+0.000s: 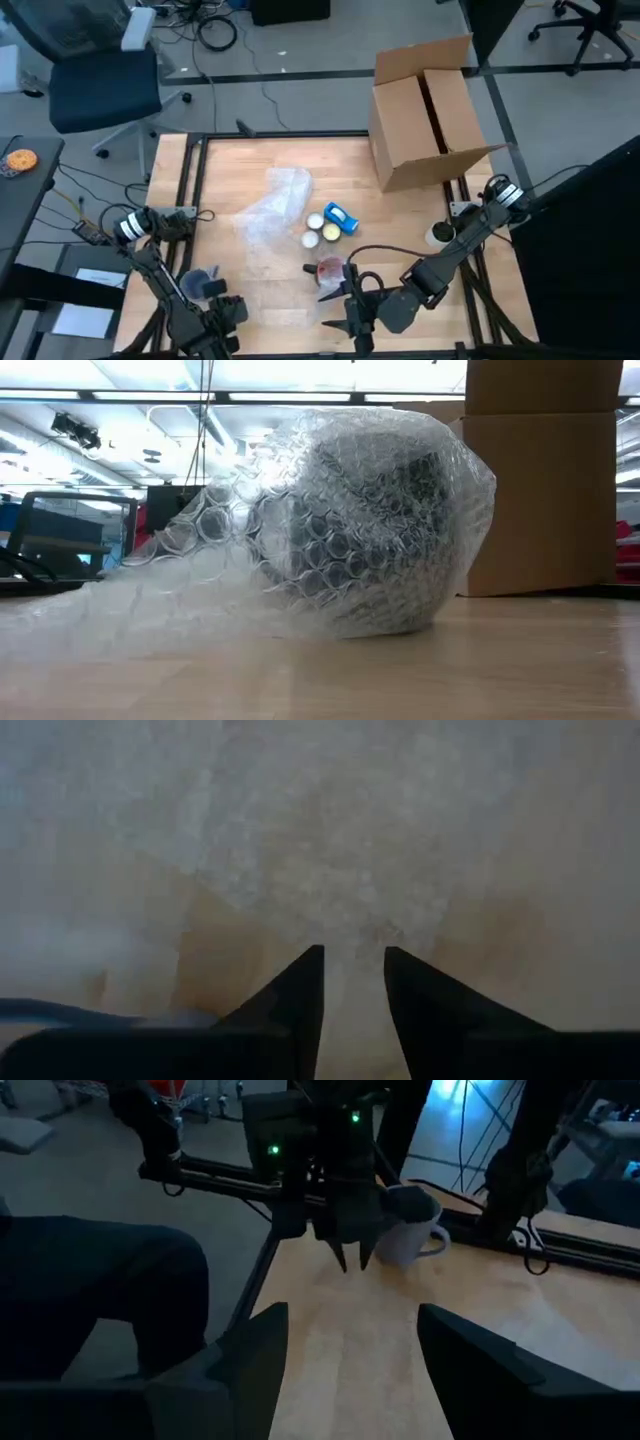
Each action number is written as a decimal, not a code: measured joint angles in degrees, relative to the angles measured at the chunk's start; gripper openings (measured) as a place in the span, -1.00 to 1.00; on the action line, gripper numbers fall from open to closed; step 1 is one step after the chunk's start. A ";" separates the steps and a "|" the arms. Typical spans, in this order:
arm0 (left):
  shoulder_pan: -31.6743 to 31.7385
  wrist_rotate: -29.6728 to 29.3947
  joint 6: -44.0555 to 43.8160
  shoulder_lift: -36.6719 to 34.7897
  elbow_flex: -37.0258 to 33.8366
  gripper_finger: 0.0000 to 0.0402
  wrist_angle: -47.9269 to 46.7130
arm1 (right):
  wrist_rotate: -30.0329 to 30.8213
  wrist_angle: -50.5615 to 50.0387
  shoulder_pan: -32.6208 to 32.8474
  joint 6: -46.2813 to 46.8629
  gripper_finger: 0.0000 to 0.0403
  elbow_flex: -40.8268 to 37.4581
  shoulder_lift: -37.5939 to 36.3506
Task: Wrap mug
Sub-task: Wrap the black mug with the transparent bubble wrap
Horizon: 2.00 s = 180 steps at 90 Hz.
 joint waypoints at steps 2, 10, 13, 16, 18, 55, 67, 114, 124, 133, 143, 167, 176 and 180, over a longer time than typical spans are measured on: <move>0.00 -0.01 0.29 0.00 0.02 -0.53 0.40 | 0.00 0.00 0.00 0.00 -0.01 0.00 0.00; 0.00 -0.29 3.03 0.00 0.02 -0.53 2.63 | 0.00 -0.22 0.00 0.00 -0.01 0.00 0.00; 0.00 -0.40 4.02 0.00 0.02 -0.53 3.51 | 0.00 -0.22 0.00 0.00 -0.01 0.00 0.00; 0.00 -0.51 4.92 0.00 -0.02 -0.53 4.28 | 0.00 -0.20 0.00 0.02 -0.01 0.00 0.00; 0.04 -0.52 5.71 -0.01 -0.14 -0.53 4.76 | 0.02 -0.20 0.00 0.00 -0.01 0.00 0.00; 8.13 5.32 16.54 -0.04 -4.67 -0.52 10.36 | 0.05 -0.15 0.00 0.07 -0.01 0.00 0.00; 10.41 7.04 17.55 -0.32 -7.49 -0.52 11.78 | -0.02 -0.23 0.00 0.07 -0.01 0.00 0.00; 13.42 -5.72 19.36 0.35 -6.32 -0.97 11.42 | -0.04 -2.64 0.00 2.99 -0.05 0.00 0.00; 13.42 -11.19 21.18 0.04 -2.17 -0.99 10.57 | -0.07 -2.64 0.00 3.04 -0.08 0.00 0.00; 13.38 -14.48 24.02 0.22 1.79 -1.00 8.87 | -0.08 -2.51 0.00 3.08 -0.11 -0.06 0.00; 13.76 -22.33 25.91 0.09 6.32 -1.00 9.09 | -0.11 -1.04 0.00 3.11 -0.12 -1.71 0.00; 17.12 -29.17 38.18 0.05 9.72 -1.00 19.15 | -0.22 0.50 -1.62 8.57 -0.12 -6.92 0.07; 19.25 -29.20 40.44 0.07 9.72 -1.00 22.71 | -0.25 0.56 -2.50 9.36 -0.12 -8.02 0.07; 20.25 -29.21 40.80 0.06 9.77 -1.00 23.83 | -0.64 0.50 -2.79 9.87 -0.13 -8.32 0.07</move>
